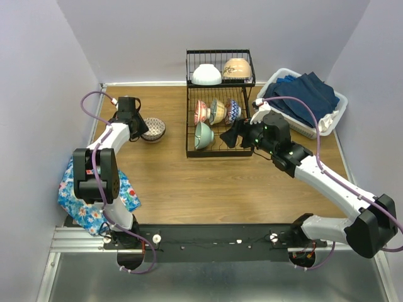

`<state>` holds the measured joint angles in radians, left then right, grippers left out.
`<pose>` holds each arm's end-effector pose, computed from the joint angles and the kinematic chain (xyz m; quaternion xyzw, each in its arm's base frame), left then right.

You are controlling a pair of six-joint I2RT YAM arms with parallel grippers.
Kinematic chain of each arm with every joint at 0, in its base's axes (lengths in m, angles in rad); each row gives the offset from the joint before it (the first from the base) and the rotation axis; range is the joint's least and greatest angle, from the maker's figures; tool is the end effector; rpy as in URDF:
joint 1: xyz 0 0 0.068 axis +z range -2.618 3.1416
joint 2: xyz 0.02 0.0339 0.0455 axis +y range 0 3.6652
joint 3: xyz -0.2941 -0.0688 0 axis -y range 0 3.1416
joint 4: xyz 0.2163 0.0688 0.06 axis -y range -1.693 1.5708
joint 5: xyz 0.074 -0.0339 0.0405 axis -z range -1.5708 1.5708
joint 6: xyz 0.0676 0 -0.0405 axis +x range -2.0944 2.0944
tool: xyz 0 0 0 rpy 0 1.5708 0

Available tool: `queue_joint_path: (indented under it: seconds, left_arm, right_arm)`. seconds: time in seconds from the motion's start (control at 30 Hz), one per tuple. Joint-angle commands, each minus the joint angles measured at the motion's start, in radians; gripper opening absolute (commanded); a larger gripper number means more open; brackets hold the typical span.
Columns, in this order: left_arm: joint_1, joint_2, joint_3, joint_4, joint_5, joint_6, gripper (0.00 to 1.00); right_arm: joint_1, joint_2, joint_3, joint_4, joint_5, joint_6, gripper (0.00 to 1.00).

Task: Unload the bowls from the dish rack

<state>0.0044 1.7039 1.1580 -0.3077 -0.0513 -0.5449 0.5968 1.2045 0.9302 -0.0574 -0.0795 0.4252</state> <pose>0.3680 0.0051 0.2373 -0.2625 0.8986 -0.0705 0.3445 0.2226 0.1578 0.3412 -0.0927 0.8085 0.3120 0.4903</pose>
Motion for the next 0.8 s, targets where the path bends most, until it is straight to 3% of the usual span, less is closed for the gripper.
queue_joint_path:
  seconds: [0.0,0.03,0.23,0.57,0.77]
  left_arm:
    - [0.011,-0.027,0.019,0.001,0.007,0.005,0.5]
    - [0.011,-0.039,0.017,-0.004,0.002,0.005,0.57]
    - [0.011,-0.11,-0.011,-0.018,-0.016,0.022,0.77]
    - [0.011,-0.246,-0.142,-0.021,0.027,0.025,0.77]
    - [0.009,-0.377,-0.254,-0.019,0.05,0.045,0.76]
  right_arm:
    - [0.006,0.018,0.004,-0.016,0.023,-0.022,0.94]
    - [0.006,0.023,0.004,-0.018,0.026,-0.025,0.94]
    - [0.006,0.047,0.03,-0.038,0.04,-0.028,0.94]
    - [0.006,0.115,0.076,-0.059,0.121,0.009,0.94]
    - [0.006,0.155,0.094,-0.055,0.141,0.061,1.0]
